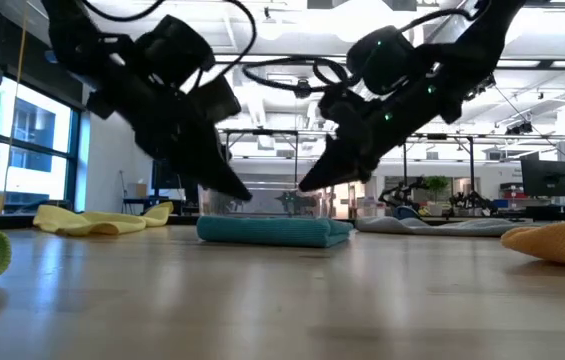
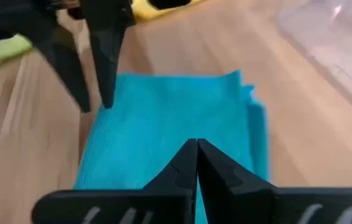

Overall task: Fold microfiber towels
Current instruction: Fold the blue towel

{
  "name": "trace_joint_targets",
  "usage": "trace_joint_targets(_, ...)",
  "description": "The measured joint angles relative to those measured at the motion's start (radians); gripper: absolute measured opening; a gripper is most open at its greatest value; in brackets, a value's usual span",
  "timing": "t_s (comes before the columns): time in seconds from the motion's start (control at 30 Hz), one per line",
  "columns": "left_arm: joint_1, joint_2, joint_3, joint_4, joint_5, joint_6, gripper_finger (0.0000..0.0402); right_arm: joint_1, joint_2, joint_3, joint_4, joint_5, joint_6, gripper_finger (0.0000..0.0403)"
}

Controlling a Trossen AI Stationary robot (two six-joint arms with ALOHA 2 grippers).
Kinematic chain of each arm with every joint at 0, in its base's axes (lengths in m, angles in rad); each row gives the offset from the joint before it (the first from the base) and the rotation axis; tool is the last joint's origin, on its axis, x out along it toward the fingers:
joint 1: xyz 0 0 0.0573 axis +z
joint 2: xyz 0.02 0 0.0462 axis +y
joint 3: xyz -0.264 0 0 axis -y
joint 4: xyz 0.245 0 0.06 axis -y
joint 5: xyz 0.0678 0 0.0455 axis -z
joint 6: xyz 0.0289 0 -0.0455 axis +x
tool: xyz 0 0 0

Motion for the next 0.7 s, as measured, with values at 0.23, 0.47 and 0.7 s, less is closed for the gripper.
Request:
trace_joint_targets(0.23, -0.018, 0.116, 0.000, 0.071, -0.022, -0.020, 0.0004, 0.000, 0.176, -0.001, 0.196, 0.016, 0.003, 0.0002)
trace_joint_targets(0.47, -0.045, 0.142, 0.002, 0.085, -0.053, -0.027, 0.0002, -0.027, 0.254, 0.002, 0.261, 0.026, -0.017, 0.0002)
trace_joint_targets(0.7, -0.052, 0.090, 0.000, 0.012, -0.058, -0.008, 0.0002, -0.043, 0.209, -0.001, 0.212, 0.026, -0.053, 0.0002)
